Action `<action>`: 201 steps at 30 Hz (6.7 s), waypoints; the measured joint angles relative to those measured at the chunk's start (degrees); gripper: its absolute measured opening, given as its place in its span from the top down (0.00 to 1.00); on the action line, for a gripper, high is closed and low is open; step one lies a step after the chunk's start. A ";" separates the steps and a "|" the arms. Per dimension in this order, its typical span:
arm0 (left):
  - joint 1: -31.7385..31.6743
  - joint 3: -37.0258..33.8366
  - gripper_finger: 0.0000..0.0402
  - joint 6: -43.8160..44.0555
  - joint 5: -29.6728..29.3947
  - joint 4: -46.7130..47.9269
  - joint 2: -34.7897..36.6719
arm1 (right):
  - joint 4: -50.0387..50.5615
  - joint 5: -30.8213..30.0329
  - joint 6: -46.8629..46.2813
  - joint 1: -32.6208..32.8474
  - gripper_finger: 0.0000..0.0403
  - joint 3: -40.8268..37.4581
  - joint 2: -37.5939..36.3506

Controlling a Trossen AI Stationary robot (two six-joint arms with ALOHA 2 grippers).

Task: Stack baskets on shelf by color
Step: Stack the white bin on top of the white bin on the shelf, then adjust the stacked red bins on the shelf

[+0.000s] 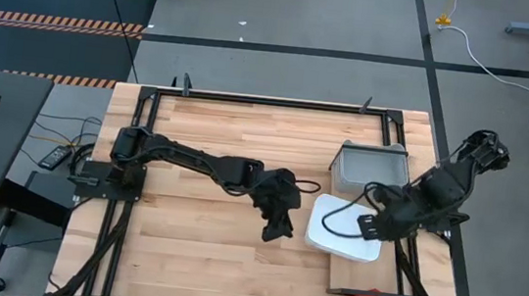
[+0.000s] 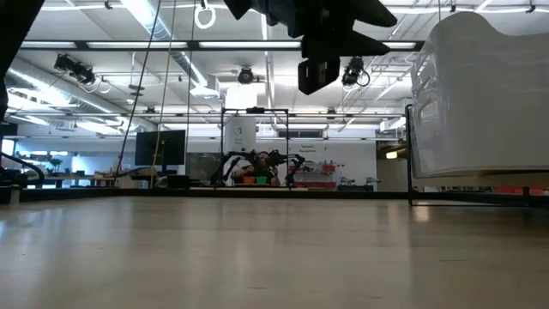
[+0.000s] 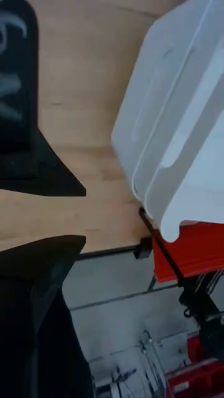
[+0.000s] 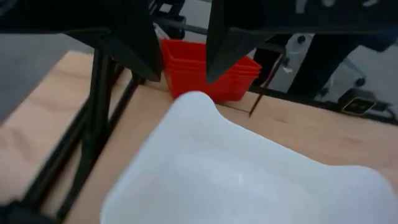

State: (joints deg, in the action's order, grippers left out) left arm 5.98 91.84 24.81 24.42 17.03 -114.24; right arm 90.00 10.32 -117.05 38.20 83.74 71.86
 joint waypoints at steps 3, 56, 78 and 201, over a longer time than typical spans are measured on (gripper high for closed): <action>-0.14 0.10 0.71 -2.88 -0.49 -1.55 -0.89 | -1.07 -0.67 -6.66 2.62 0.68 0.00 0.45; -5.37 -0.01 0.71 0.96 -16.97 -35.41 -9.66 | -5.60 3.02 -10.43 6.31 0.71 -6.53 13.32; -5.68 0.03 0.71 4.67 9.68 -35.03 -5.05 | -21.48 3.25 -11.90 9.18 0.71 -18.14 14.83; 24.10 35.56 0.54 8.98 -45.81 -11.16 -18.03 | -9.45 -7.19 6.41 27.77 0.47 6.28 7.35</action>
State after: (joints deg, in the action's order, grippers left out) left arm 30.08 127.39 33.80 -21.39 5.87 -132.27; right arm 80.55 3.13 -110.63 65.97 90.02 79.21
